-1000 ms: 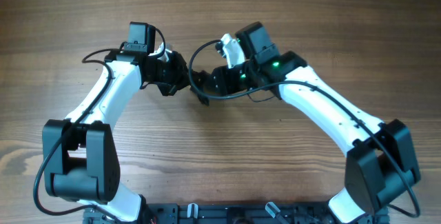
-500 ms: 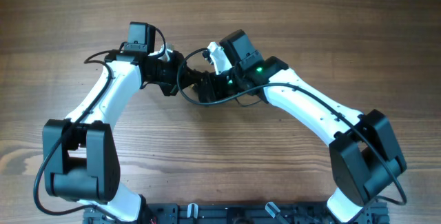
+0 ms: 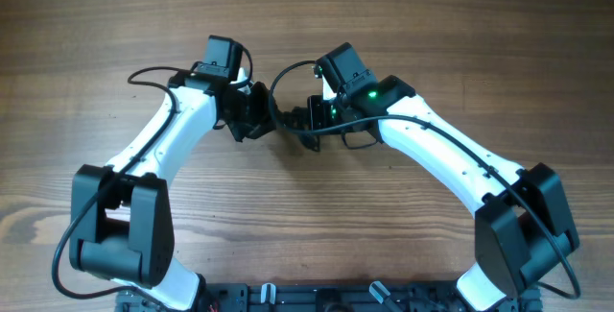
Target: Untangle cables
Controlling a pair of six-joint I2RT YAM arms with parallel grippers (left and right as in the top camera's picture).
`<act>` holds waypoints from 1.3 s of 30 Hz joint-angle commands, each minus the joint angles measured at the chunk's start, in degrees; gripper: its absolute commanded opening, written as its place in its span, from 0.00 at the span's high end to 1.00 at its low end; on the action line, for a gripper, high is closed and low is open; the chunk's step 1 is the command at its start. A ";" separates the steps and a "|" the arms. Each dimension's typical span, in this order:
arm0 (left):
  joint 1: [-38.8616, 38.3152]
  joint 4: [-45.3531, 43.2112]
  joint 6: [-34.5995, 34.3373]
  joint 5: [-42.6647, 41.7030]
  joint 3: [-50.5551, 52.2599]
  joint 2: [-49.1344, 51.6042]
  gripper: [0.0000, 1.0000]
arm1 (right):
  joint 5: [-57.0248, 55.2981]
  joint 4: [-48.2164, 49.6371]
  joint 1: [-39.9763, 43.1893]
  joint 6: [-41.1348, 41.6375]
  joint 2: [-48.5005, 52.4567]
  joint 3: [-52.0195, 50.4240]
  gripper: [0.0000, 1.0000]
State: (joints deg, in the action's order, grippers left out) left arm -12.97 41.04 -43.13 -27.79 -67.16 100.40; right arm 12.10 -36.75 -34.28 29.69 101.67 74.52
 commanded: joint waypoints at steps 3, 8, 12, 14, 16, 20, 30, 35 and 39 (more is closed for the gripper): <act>-1.70 -0.55 0.90 7.37 0.17 -0.31 0.70 | 6.58 2.89 1.14 -7.48 -4.81 1.29 0.96; -1.70 -1.70 0.90 7.32 0.17 -0.31 0.69 | 11.15 3.28 1.16 -11.76 -14.47 1.36 0.96; -1.73 -1.57 0.90 7.28 0.17 -0.31 0.69 | 10.58 5.55 1.16 -9.66 -16.79 1.36 0.96; -1.73 -1.31 0.90 7.26 0.17 -0.31 0.69 | 6.01 6.82 1.16 -4.42 -16.79 1.36 0.96; -1.73 -1.03 0.90 7.26 0.17 -0.31 0.70 | 1.90 6.82 1.16 -2.82 -16.79 1.33 0.96; -1.70 -0.94 0.90 6.60 0.17 -0.31 0.74 | -9.55 -0.13 1.16 3.26 -16.28 1.27 0.96; -1.70 -0.92 0.94 6.21 0.17 -0.31 0.73 | 4.50 2.23 1.16 -5.79 -4.52 1.22 0.73; -1.70 -0.94 0.94 6.27 0.17 -0.31 0.71 | 8.63 -0.57 1.07 -7.23 -4.39 1.22 0.26; -1.70 -0.94 0.94 6.27 0.17 -0.31 0.70 | 13.44 -4.33 -0.07 -12.02 -4.37 1.22 0.46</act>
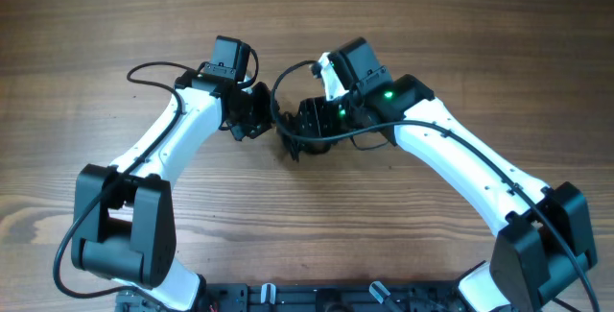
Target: Untangle cables
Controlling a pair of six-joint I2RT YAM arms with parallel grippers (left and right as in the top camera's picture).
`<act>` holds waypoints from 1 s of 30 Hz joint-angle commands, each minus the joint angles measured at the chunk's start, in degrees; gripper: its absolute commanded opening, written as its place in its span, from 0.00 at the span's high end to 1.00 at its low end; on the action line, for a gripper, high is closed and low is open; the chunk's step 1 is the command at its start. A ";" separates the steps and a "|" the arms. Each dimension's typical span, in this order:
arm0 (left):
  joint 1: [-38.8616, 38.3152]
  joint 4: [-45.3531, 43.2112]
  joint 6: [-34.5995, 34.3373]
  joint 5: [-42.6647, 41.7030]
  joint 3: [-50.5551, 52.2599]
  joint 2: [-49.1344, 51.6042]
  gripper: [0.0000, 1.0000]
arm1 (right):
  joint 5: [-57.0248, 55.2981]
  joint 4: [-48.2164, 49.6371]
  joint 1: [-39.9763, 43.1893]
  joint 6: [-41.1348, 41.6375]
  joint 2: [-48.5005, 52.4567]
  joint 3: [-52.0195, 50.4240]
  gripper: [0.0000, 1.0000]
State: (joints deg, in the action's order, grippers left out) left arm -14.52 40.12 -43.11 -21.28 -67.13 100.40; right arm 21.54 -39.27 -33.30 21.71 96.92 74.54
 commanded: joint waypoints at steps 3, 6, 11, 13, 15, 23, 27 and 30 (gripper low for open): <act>-0.15 -0.02 0.90 -0.26 0.15 -0.31 0.70 | 3.72 -3.93 -2.78 -8.26 0.37 1.05 0.68; -0.15 0.00 0.90 -0.28 0.15 -0.31 0.70 | 3.50 -3.85 -3.91 -8.24 0.74 0.74 0.76; -0.15 0.02 0.90 -0.28 0.15 -0.31 0.70 | 1.57 -1.86 -6.32 -5.99 6.97 0.74 0.76; -0.15 0.02 0.90 -0.28 0.15 -0.31 0.70 | 1.49 0.13 -6.67 -4.48 9.20 0.72 0.75; -0.15 0.02 0.90 -0.28 0.15 -0.31 0.70 | 0.66 1.99 -6.73 -3.06 11.02 0.72 0.73; -0.15 0.35 0.90 -0.28 0.15 -0.31 0.70 | -2.27 5.68 -6.34 0.74 10.88 0.76 0.96; -0.15 1.07 0.90 -0.28 0.15 -0.31 0.70 | -5.77 1.51 -4.37 0.33 3.19 0.76 0.96; -0.15 0.94 0.90 -0.26 0.15 -0.31 0.70 | -17.68 -3.19 -3.48 -0.92 -2.67 0.76 0.96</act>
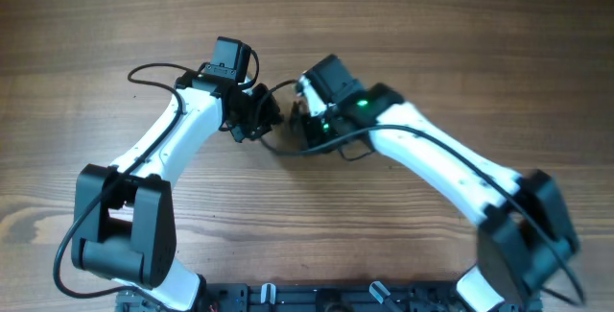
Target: Untangle cables
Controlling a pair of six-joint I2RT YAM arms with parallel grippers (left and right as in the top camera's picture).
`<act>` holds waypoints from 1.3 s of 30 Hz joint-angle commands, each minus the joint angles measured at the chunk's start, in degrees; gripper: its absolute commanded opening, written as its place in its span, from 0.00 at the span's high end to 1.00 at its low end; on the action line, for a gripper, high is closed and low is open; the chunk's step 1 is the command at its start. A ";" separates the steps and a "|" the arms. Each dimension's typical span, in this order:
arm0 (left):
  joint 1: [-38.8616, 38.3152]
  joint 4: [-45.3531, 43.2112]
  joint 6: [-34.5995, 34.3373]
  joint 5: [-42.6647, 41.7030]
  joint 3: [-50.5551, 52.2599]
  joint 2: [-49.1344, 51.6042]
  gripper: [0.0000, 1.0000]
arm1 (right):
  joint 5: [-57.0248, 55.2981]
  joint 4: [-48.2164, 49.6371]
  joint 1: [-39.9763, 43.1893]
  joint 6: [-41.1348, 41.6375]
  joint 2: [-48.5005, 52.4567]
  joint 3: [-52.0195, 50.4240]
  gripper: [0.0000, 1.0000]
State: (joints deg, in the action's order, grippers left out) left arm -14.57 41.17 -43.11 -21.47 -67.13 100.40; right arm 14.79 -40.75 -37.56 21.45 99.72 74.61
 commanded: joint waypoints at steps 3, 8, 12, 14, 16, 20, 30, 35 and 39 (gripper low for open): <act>-0.11 -0.44 0.90 -0.09 0.15 -0.31 0.70 | -7.37 -2.29 0.79 -9.99 -6.93 0.83 0.96; -0.11 -0.44 0.90 -0.07 0.15 -0.31 0.70 | -13.70 -8.90 0.79 -17.18 -11.41 3.61 0.96; -0.11 -0.44 0.90 -0.07 0.15 -0.31 0.71 | -35.82 -12.07 -0.15 -18.49 -13.84 3.93 0.96; -0.11 -0.44 0.90 -0.07 0.15 -0.31 0.71 | -32.33 -12.50 -0.68 -18.62 -13.86 3.93 0.96; -0.11 -0.44 0.92 -0.07 0.15 -0.31 0.75 | -28.28 -12.11 -1.73 -18.43 -13.86 3.93 0.96; 0.57 -3.39 7.78 -3.37 0.13 -0.90 0.82 | -16.55 -8.74 -2.93 -11.82 -13.90 3.91 0.76; 4.50 -3.15 12.37 -5.92 0.15 -18.10 0.66 | -11.19 -5.77 10.45 3.30 -13.27 3.61 0.61; -4.15 4.55 1.88 5.33 0.15 -9.88 0.59 | -10.62 -4.96 13.60 1.05 -13.27 3.61 0.55; -7.82 3.23 1.88 5.31 0.15 -3.30 0.53 | -10.62 -4.90 13.60 1.05 -13.25 3.61 0.52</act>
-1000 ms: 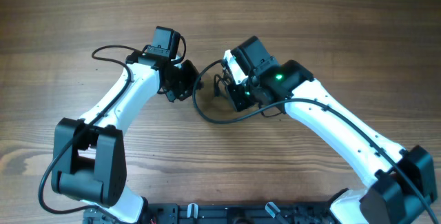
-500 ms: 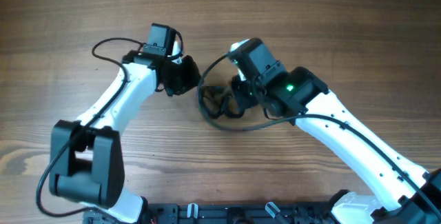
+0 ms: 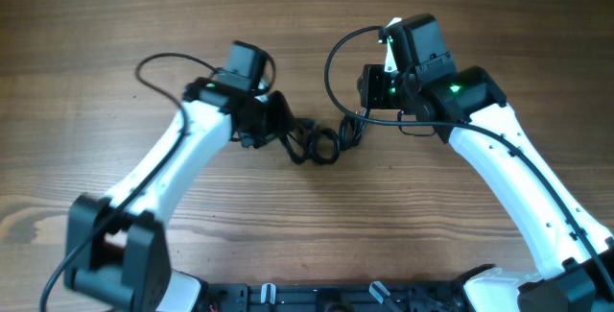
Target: Untangle cables
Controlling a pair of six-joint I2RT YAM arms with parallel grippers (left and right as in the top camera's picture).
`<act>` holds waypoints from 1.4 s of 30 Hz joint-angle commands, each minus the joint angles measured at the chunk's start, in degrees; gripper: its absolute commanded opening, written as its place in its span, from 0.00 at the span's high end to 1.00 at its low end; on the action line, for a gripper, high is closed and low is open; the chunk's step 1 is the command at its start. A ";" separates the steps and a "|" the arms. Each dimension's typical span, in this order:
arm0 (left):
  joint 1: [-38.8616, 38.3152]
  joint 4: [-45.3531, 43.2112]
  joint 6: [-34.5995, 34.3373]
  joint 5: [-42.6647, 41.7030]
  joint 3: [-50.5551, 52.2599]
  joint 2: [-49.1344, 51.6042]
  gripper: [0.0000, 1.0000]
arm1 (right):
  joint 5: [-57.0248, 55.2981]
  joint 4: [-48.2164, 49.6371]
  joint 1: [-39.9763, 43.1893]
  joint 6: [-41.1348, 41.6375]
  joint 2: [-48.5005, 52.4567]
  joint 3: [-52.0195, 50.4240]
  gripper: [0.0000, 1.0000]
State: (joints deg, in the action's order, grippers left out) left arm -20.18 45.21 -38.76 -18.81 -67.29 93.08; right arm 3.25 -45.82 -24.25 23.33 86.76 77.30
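Observation:
A black tangle of cables (image 3: 318,145) lies stretched across the wooden table (image 3: 96,14) between the two arms, with small loops in its middle. My left gripper (image 3: 280,123) sits at the tangle's left end and appears shut on a strand there. My right gripper (image 3: 365,110) sits at the right end, where a strand runs up into its fingers. The arms' bodies mostly hide the fingertips from above.
Each wrist carries its own thin black lead: a loop (image 3: 163,62) behind the left arm and a larger loop (image 3: 331,62) beside the right wrist. The arm bases stand along the front edge of the table.
The grippers were close together over a bunched tangle. Both have moved right, the right one much farther and toward the back, so they stand apart and the cable is drawn out into a line between them.
The two grippers met tip to tip at the table's middle with the cable bunched under them. The right gripper then sat lower over the bundle, then pressed in close beside the left one. Now they are spread apart with the tangle stretched between them.

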 commanded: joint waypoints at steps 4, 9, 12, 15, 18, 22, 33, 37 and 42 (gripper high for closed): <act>-3.19 -1.42 -3.96 2.89 0.31 10.99 0.66 | 2.34 -0.04 0.28 -0.81 -0.26 0.92 0.50; -2.12 -9.77 -1.88 2.75 0.28 10.03 0.96 | 10.12 0.35 0.28 -3.89 2.95 0.90 0.49; -1.01 -17.25 10.10 -6.88 0.28 3.04 0.96 | 12.55 0.81 0.26 -7.06 3.67 0.90 0.50; -1.01 -21.27 14.58 -12.28 0.28 -4.37 0.96 | 14.86 2.67 0.28 -9.68 3.69 0.90 0.50; -0.52 -21.27 14.49 -16.37 0.28 -8.66 0.96 | 17.14 4.87 0.28 -14.03 3.69 0.90 0.50; 4.15 -20.55 6.64 -21.66 0.31 -9.29 0.96 | 23.69 6.82 0.33 -14.40 3.69 0.90 0.51; 11.19 -16.37 -14.49 -30.38 0.31 -9.29 0.96 | 41.33 10.01 -3.74 -34.03 3.96 0.85 0.61; 13.44 -16.48 -14.45 -39.23 0.31 -9.29 0.96 | 41.86 10.32 -4.37 -36.85 5.14 0.81 0.60; 13.60 -16.48 -14.43 -42.97 0.31 -9.29 0.96 | 41.86 12.87 -7.74 -38.25 7.91 0.81 0.60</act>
State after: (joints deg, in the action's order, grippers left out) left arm -6.79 29.12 -52.69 -56.93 -66.59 84.82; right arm 43.70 -34.02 -29.82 -12.88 92.64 77.30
